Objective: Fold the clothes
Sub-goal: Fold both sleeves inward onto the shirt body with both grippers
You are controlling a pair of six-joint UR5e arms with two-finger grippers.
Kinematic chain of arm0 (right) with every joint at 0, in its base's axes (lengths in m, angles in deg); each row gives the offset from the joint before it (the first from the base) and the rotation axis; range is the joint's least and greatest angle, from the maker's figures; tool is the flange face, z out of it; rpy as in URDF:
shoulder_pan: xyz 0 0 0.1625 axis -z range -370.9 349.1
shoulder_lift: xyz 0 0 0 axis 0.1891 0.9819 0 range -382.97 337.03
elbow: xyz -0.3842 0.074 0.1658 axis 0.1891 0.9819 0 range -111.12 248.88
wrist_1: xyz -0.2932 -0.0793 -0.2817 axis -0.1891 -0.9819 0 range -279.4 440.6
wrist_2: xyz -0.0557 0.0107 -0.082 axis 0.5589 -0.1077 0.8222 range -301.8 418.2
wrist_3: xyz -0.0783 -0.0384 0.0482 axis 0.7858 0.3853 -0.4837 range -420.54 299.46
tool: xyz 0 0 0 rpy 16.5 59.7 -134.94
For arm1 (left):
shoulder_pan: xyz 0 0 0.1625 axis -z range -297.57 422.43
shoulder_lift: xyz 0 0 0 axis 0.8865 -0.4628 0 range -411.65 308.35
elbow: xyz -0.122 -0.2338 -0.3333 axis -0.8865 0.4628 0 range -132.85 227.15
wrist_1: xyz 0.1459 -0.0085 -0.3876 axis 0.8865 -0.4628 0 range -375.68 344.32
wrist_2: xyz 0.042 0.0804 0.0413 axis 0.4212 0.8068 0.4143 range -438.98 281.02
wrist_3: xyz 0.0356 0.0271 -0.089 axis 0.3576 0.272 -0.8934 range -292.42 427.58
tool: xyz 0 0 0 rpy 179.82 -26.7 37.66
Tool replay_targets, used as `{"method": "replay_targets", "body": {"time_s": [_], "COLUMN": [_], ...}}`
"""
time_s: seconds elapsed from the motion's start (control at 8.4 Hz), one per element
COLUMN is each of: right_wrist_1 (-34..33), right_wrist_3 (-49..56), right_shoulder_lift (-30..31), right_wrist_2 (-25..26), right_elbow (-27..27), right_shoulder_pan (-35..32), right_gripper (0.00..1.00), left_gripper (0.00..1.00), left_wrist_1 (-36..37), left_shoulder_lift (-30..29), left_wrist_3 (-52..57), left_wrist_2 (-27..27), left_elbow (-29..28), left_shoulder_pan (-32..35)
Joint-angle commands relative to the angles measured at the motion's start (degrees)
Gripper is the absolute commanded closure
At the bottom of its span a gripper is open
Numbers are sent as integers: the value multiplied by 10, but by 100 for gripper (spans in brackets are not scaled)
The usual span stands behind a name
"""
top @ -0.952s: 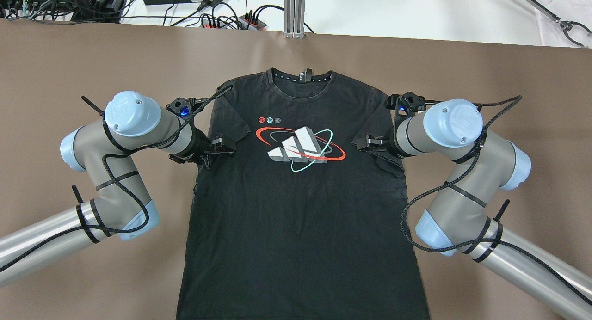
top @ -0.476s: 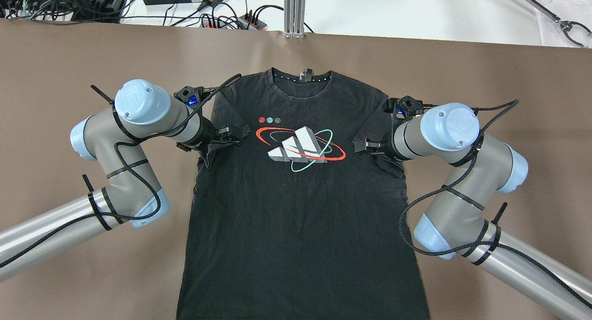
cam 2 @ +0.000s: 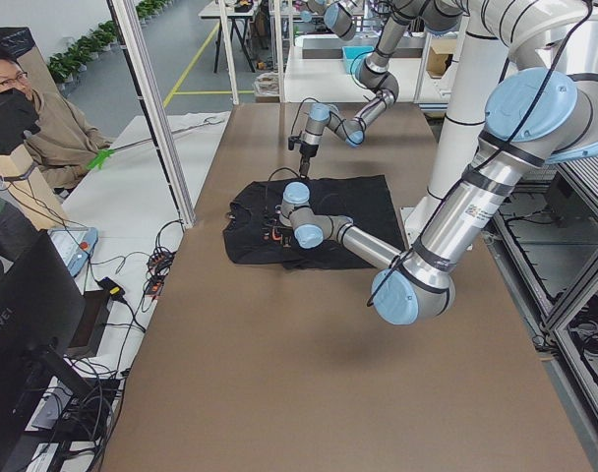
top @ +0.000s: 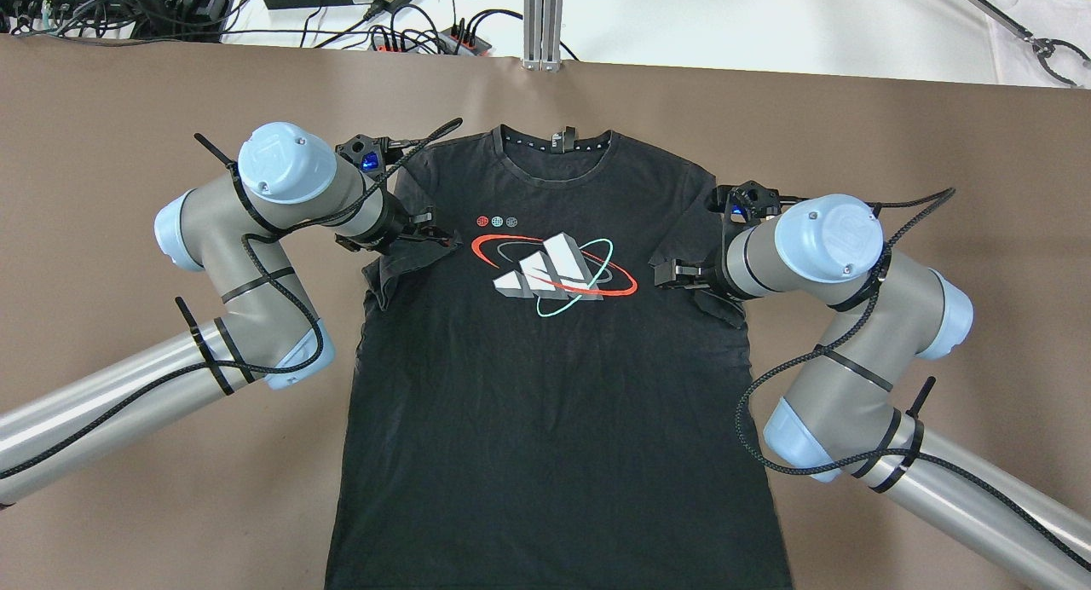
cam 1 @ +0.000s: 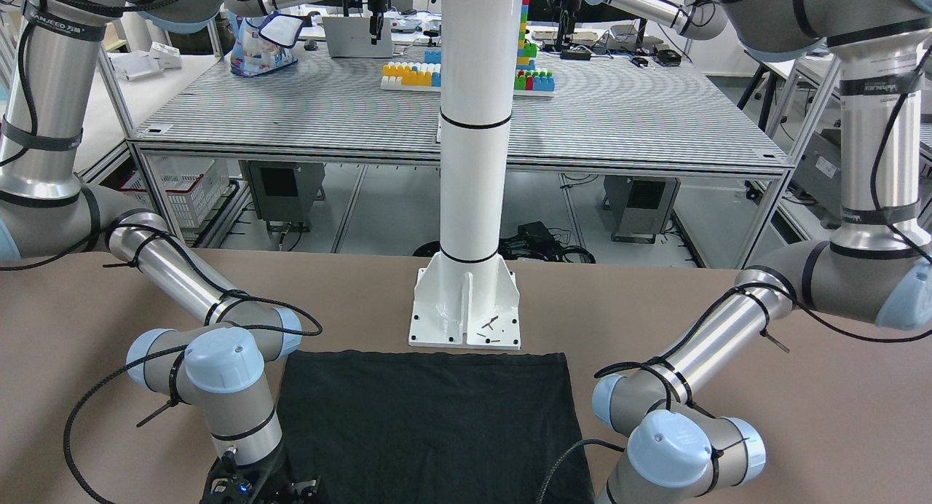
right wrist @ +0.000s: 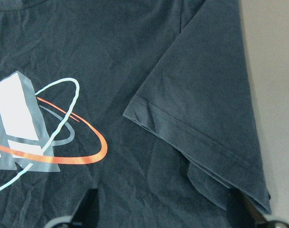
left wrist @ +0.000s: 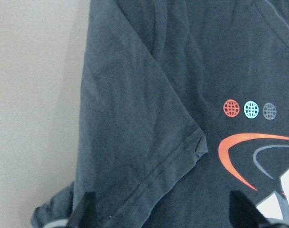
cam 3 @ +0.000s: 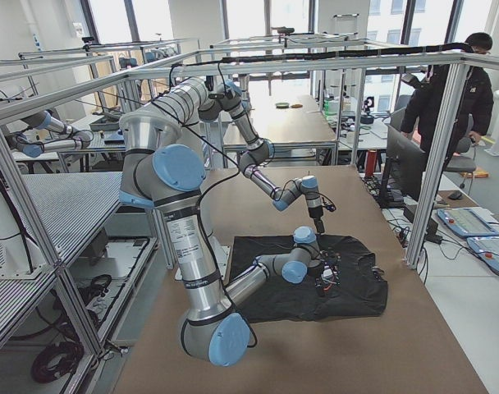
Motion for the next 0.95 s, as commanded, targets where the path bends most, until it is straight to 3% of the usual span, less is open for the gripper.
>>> {"method": "replay_targets", "body": {"time_s": [0.0, 0.48, 0.83], "right_wrist_1": [1, 1, 1], "right_wrist_3": [1, 1, 0], "right_shoulder_lift": [1, 4, 4], "right_wrist_2": [0, 0, -1], "right_elbow": [1, 1, -1], "right_shoulder_pan": [0, 0, 1], "right_gripper": [5, 5, 5], "left_gripper": [0, 0, 0], "left_wrist_1": [-12, -17, -15], "left_shoulder_lift": [0, 7, 64], "left_wrist_3": [-6, -50, -50], "left_wrist_2": [8, 19, 21], "left_elbow": [-16, 6, 64], "left_shoulder_pan": [-4, -37, -44]}}
